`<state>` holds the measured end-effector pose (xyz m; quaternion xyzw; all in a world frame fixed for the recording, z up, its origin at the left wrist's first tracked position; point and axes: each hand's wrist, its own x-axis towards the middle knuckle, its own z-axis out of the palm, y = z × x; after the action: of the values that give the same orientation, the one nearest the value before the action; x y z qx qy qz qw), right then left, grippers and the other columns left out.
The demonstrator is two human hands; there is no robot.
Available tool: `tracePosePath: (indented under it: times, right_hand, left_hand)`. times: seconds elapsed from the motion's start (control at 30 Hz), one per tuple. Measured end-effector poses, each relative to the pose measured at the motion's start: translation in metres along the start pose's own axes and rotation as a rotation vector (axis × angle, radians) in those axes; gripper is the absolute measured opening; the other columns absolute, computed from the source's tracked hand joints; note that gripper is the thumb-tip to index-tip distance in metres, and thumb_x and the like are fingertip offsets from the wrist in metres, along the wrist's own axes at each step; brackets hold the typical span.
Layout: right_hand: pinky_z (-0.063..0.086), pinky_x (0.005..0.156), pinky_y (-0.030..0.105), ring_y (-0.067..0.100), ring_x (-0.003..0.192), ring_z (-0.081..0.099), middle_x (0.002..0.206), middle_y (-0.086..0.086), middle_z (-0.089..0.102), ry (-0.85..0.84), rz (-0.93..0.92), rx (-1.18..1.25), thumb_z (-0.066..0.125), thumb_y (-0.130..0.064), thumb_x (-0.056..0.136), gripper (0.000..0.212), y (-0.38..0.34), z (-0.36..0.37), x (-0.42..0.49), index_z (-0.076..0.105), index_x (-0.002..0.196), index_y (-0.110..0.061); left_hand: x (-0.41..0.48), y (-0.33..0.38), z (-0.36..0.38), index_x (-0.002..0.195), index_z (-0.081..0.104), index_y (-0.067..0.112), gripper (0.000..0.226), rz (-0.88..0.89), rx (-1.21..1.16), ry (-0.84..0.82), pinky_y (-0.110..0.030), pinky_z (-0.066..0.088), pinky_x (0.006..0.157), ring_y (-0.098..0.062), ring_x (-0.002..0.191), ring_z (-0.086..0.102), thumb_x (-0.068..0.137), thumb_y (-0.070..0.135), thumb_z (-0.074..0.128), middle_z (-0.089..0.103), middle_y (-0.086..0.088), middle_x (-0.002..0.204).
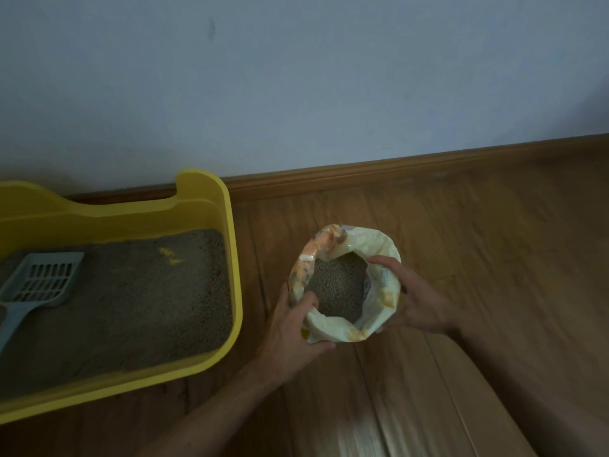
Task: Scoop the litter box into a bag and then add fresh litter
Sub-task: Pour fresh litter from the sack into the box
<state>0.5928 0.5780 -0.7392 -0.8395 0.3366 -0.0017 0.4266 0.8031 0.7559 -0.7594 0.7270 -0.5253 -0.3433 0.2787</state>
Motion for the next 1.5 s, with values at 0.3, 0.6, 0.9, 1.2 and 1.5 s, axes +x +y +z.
tracePosePath:
  times: [0.3, 0.6, 0.9, 1.2, 1.5]
  right_hand:
    - [0.053, 0.091, 0.043, 0.023, 0.111, 0.053, 0.12, -0.002, 0.049, 0.037, -0.022, 0.198, 0.093, -0.032, 0.052, 0.094, -0.004, 0.012, 0.004, 0.038, 0.128, -0.023]
    - [0.054, 0.091, 0.035, 0.016, 0.11, 0.055, 0.118, -0.006, 0.05, 0.028, -0.005, 0.257, 0.094, -0.027, 0.054, 0.088, -0.015, -0.002, -0.004, 0.042, 0.125, -0.023]
    - [0.055, 0.082, 0.025, 0.011, 0.111, 0.055, 0.12, -0.012, 0.05, 0.037, -0.041, 0.292, 0.09, -0.049, 0.053, 0.081, -0.044, -0.022, -0.03, 0.047, 0.119, -0.028]
    - [0.056, 0.081, 0.03, 0.023, 0.106, 0.057, 0.118, 0.002, 0.051, 0.07, -0.107, 0.276, 0.094, -0.036, 0.048, 0.091, -0.084, -0.055, -0.034, 0.045, 0.122, -0.012]
    - [0.057, 0.084, 0.039, 0.029, 0.106, 0.057, 0.117, 0.001, 0.051, 0.091, -0.12, 0.316, 0.092, -0.049, 0.048, 0.096, -0.117, -0.065, -0.027, 0.044, 0.121, -0.009]
  left_hand:
    - [0.001, -0.002, -0.003, 0.097, 0.05, 0.027, 0.056, 0.026, -0.04, 0.028, -0.006, 0.03, 0.064, -0.003, 0.093, 0.043, 0.059, 0.046, 0.087, 0.045, 0.007, 0.105]
    - [-0.002, 0.01, -0.01, 0.093, 0.049, 0.029, 0.053, 0.005, -0.127, 0.064, -0.008, 0.035, 0.068, -0.002, 0.095, 0.044, 0.06, 0.044, 0.087, 0.042, 0.01, 0.106]
    - [-0.015, 0.036, -0.029, 0.094, 0.043, 0.037, 0.052, 0.047, -0.149, 0.017, -0.011, 0.032, 0.069, 0.001, 0.097, 0.043, 0.063, 0.055, 0.082, 0.042, 0.013, 0.107]
    - [-0.017, 0.067, -0.066, 0.092, 0.042, 0.038, 0.059, 0.13, -0.148, 0.079, -0.017, 0.031, 0.063, 0.001, 0.087, 0.043, 0.056, 0.063, 0.081, 0.043, 0.013, 0.097]
    - [-0.02, 0.08, -0.099, 0.089, 0.046, 0.038, 0.064, 0.105, -0.215, 0.128, -0.015, 0.031, 0.062, 0.004, 0.084, 0.043, 0.046, 0.075, 0.076, 0.043, 0.015, 0.094]
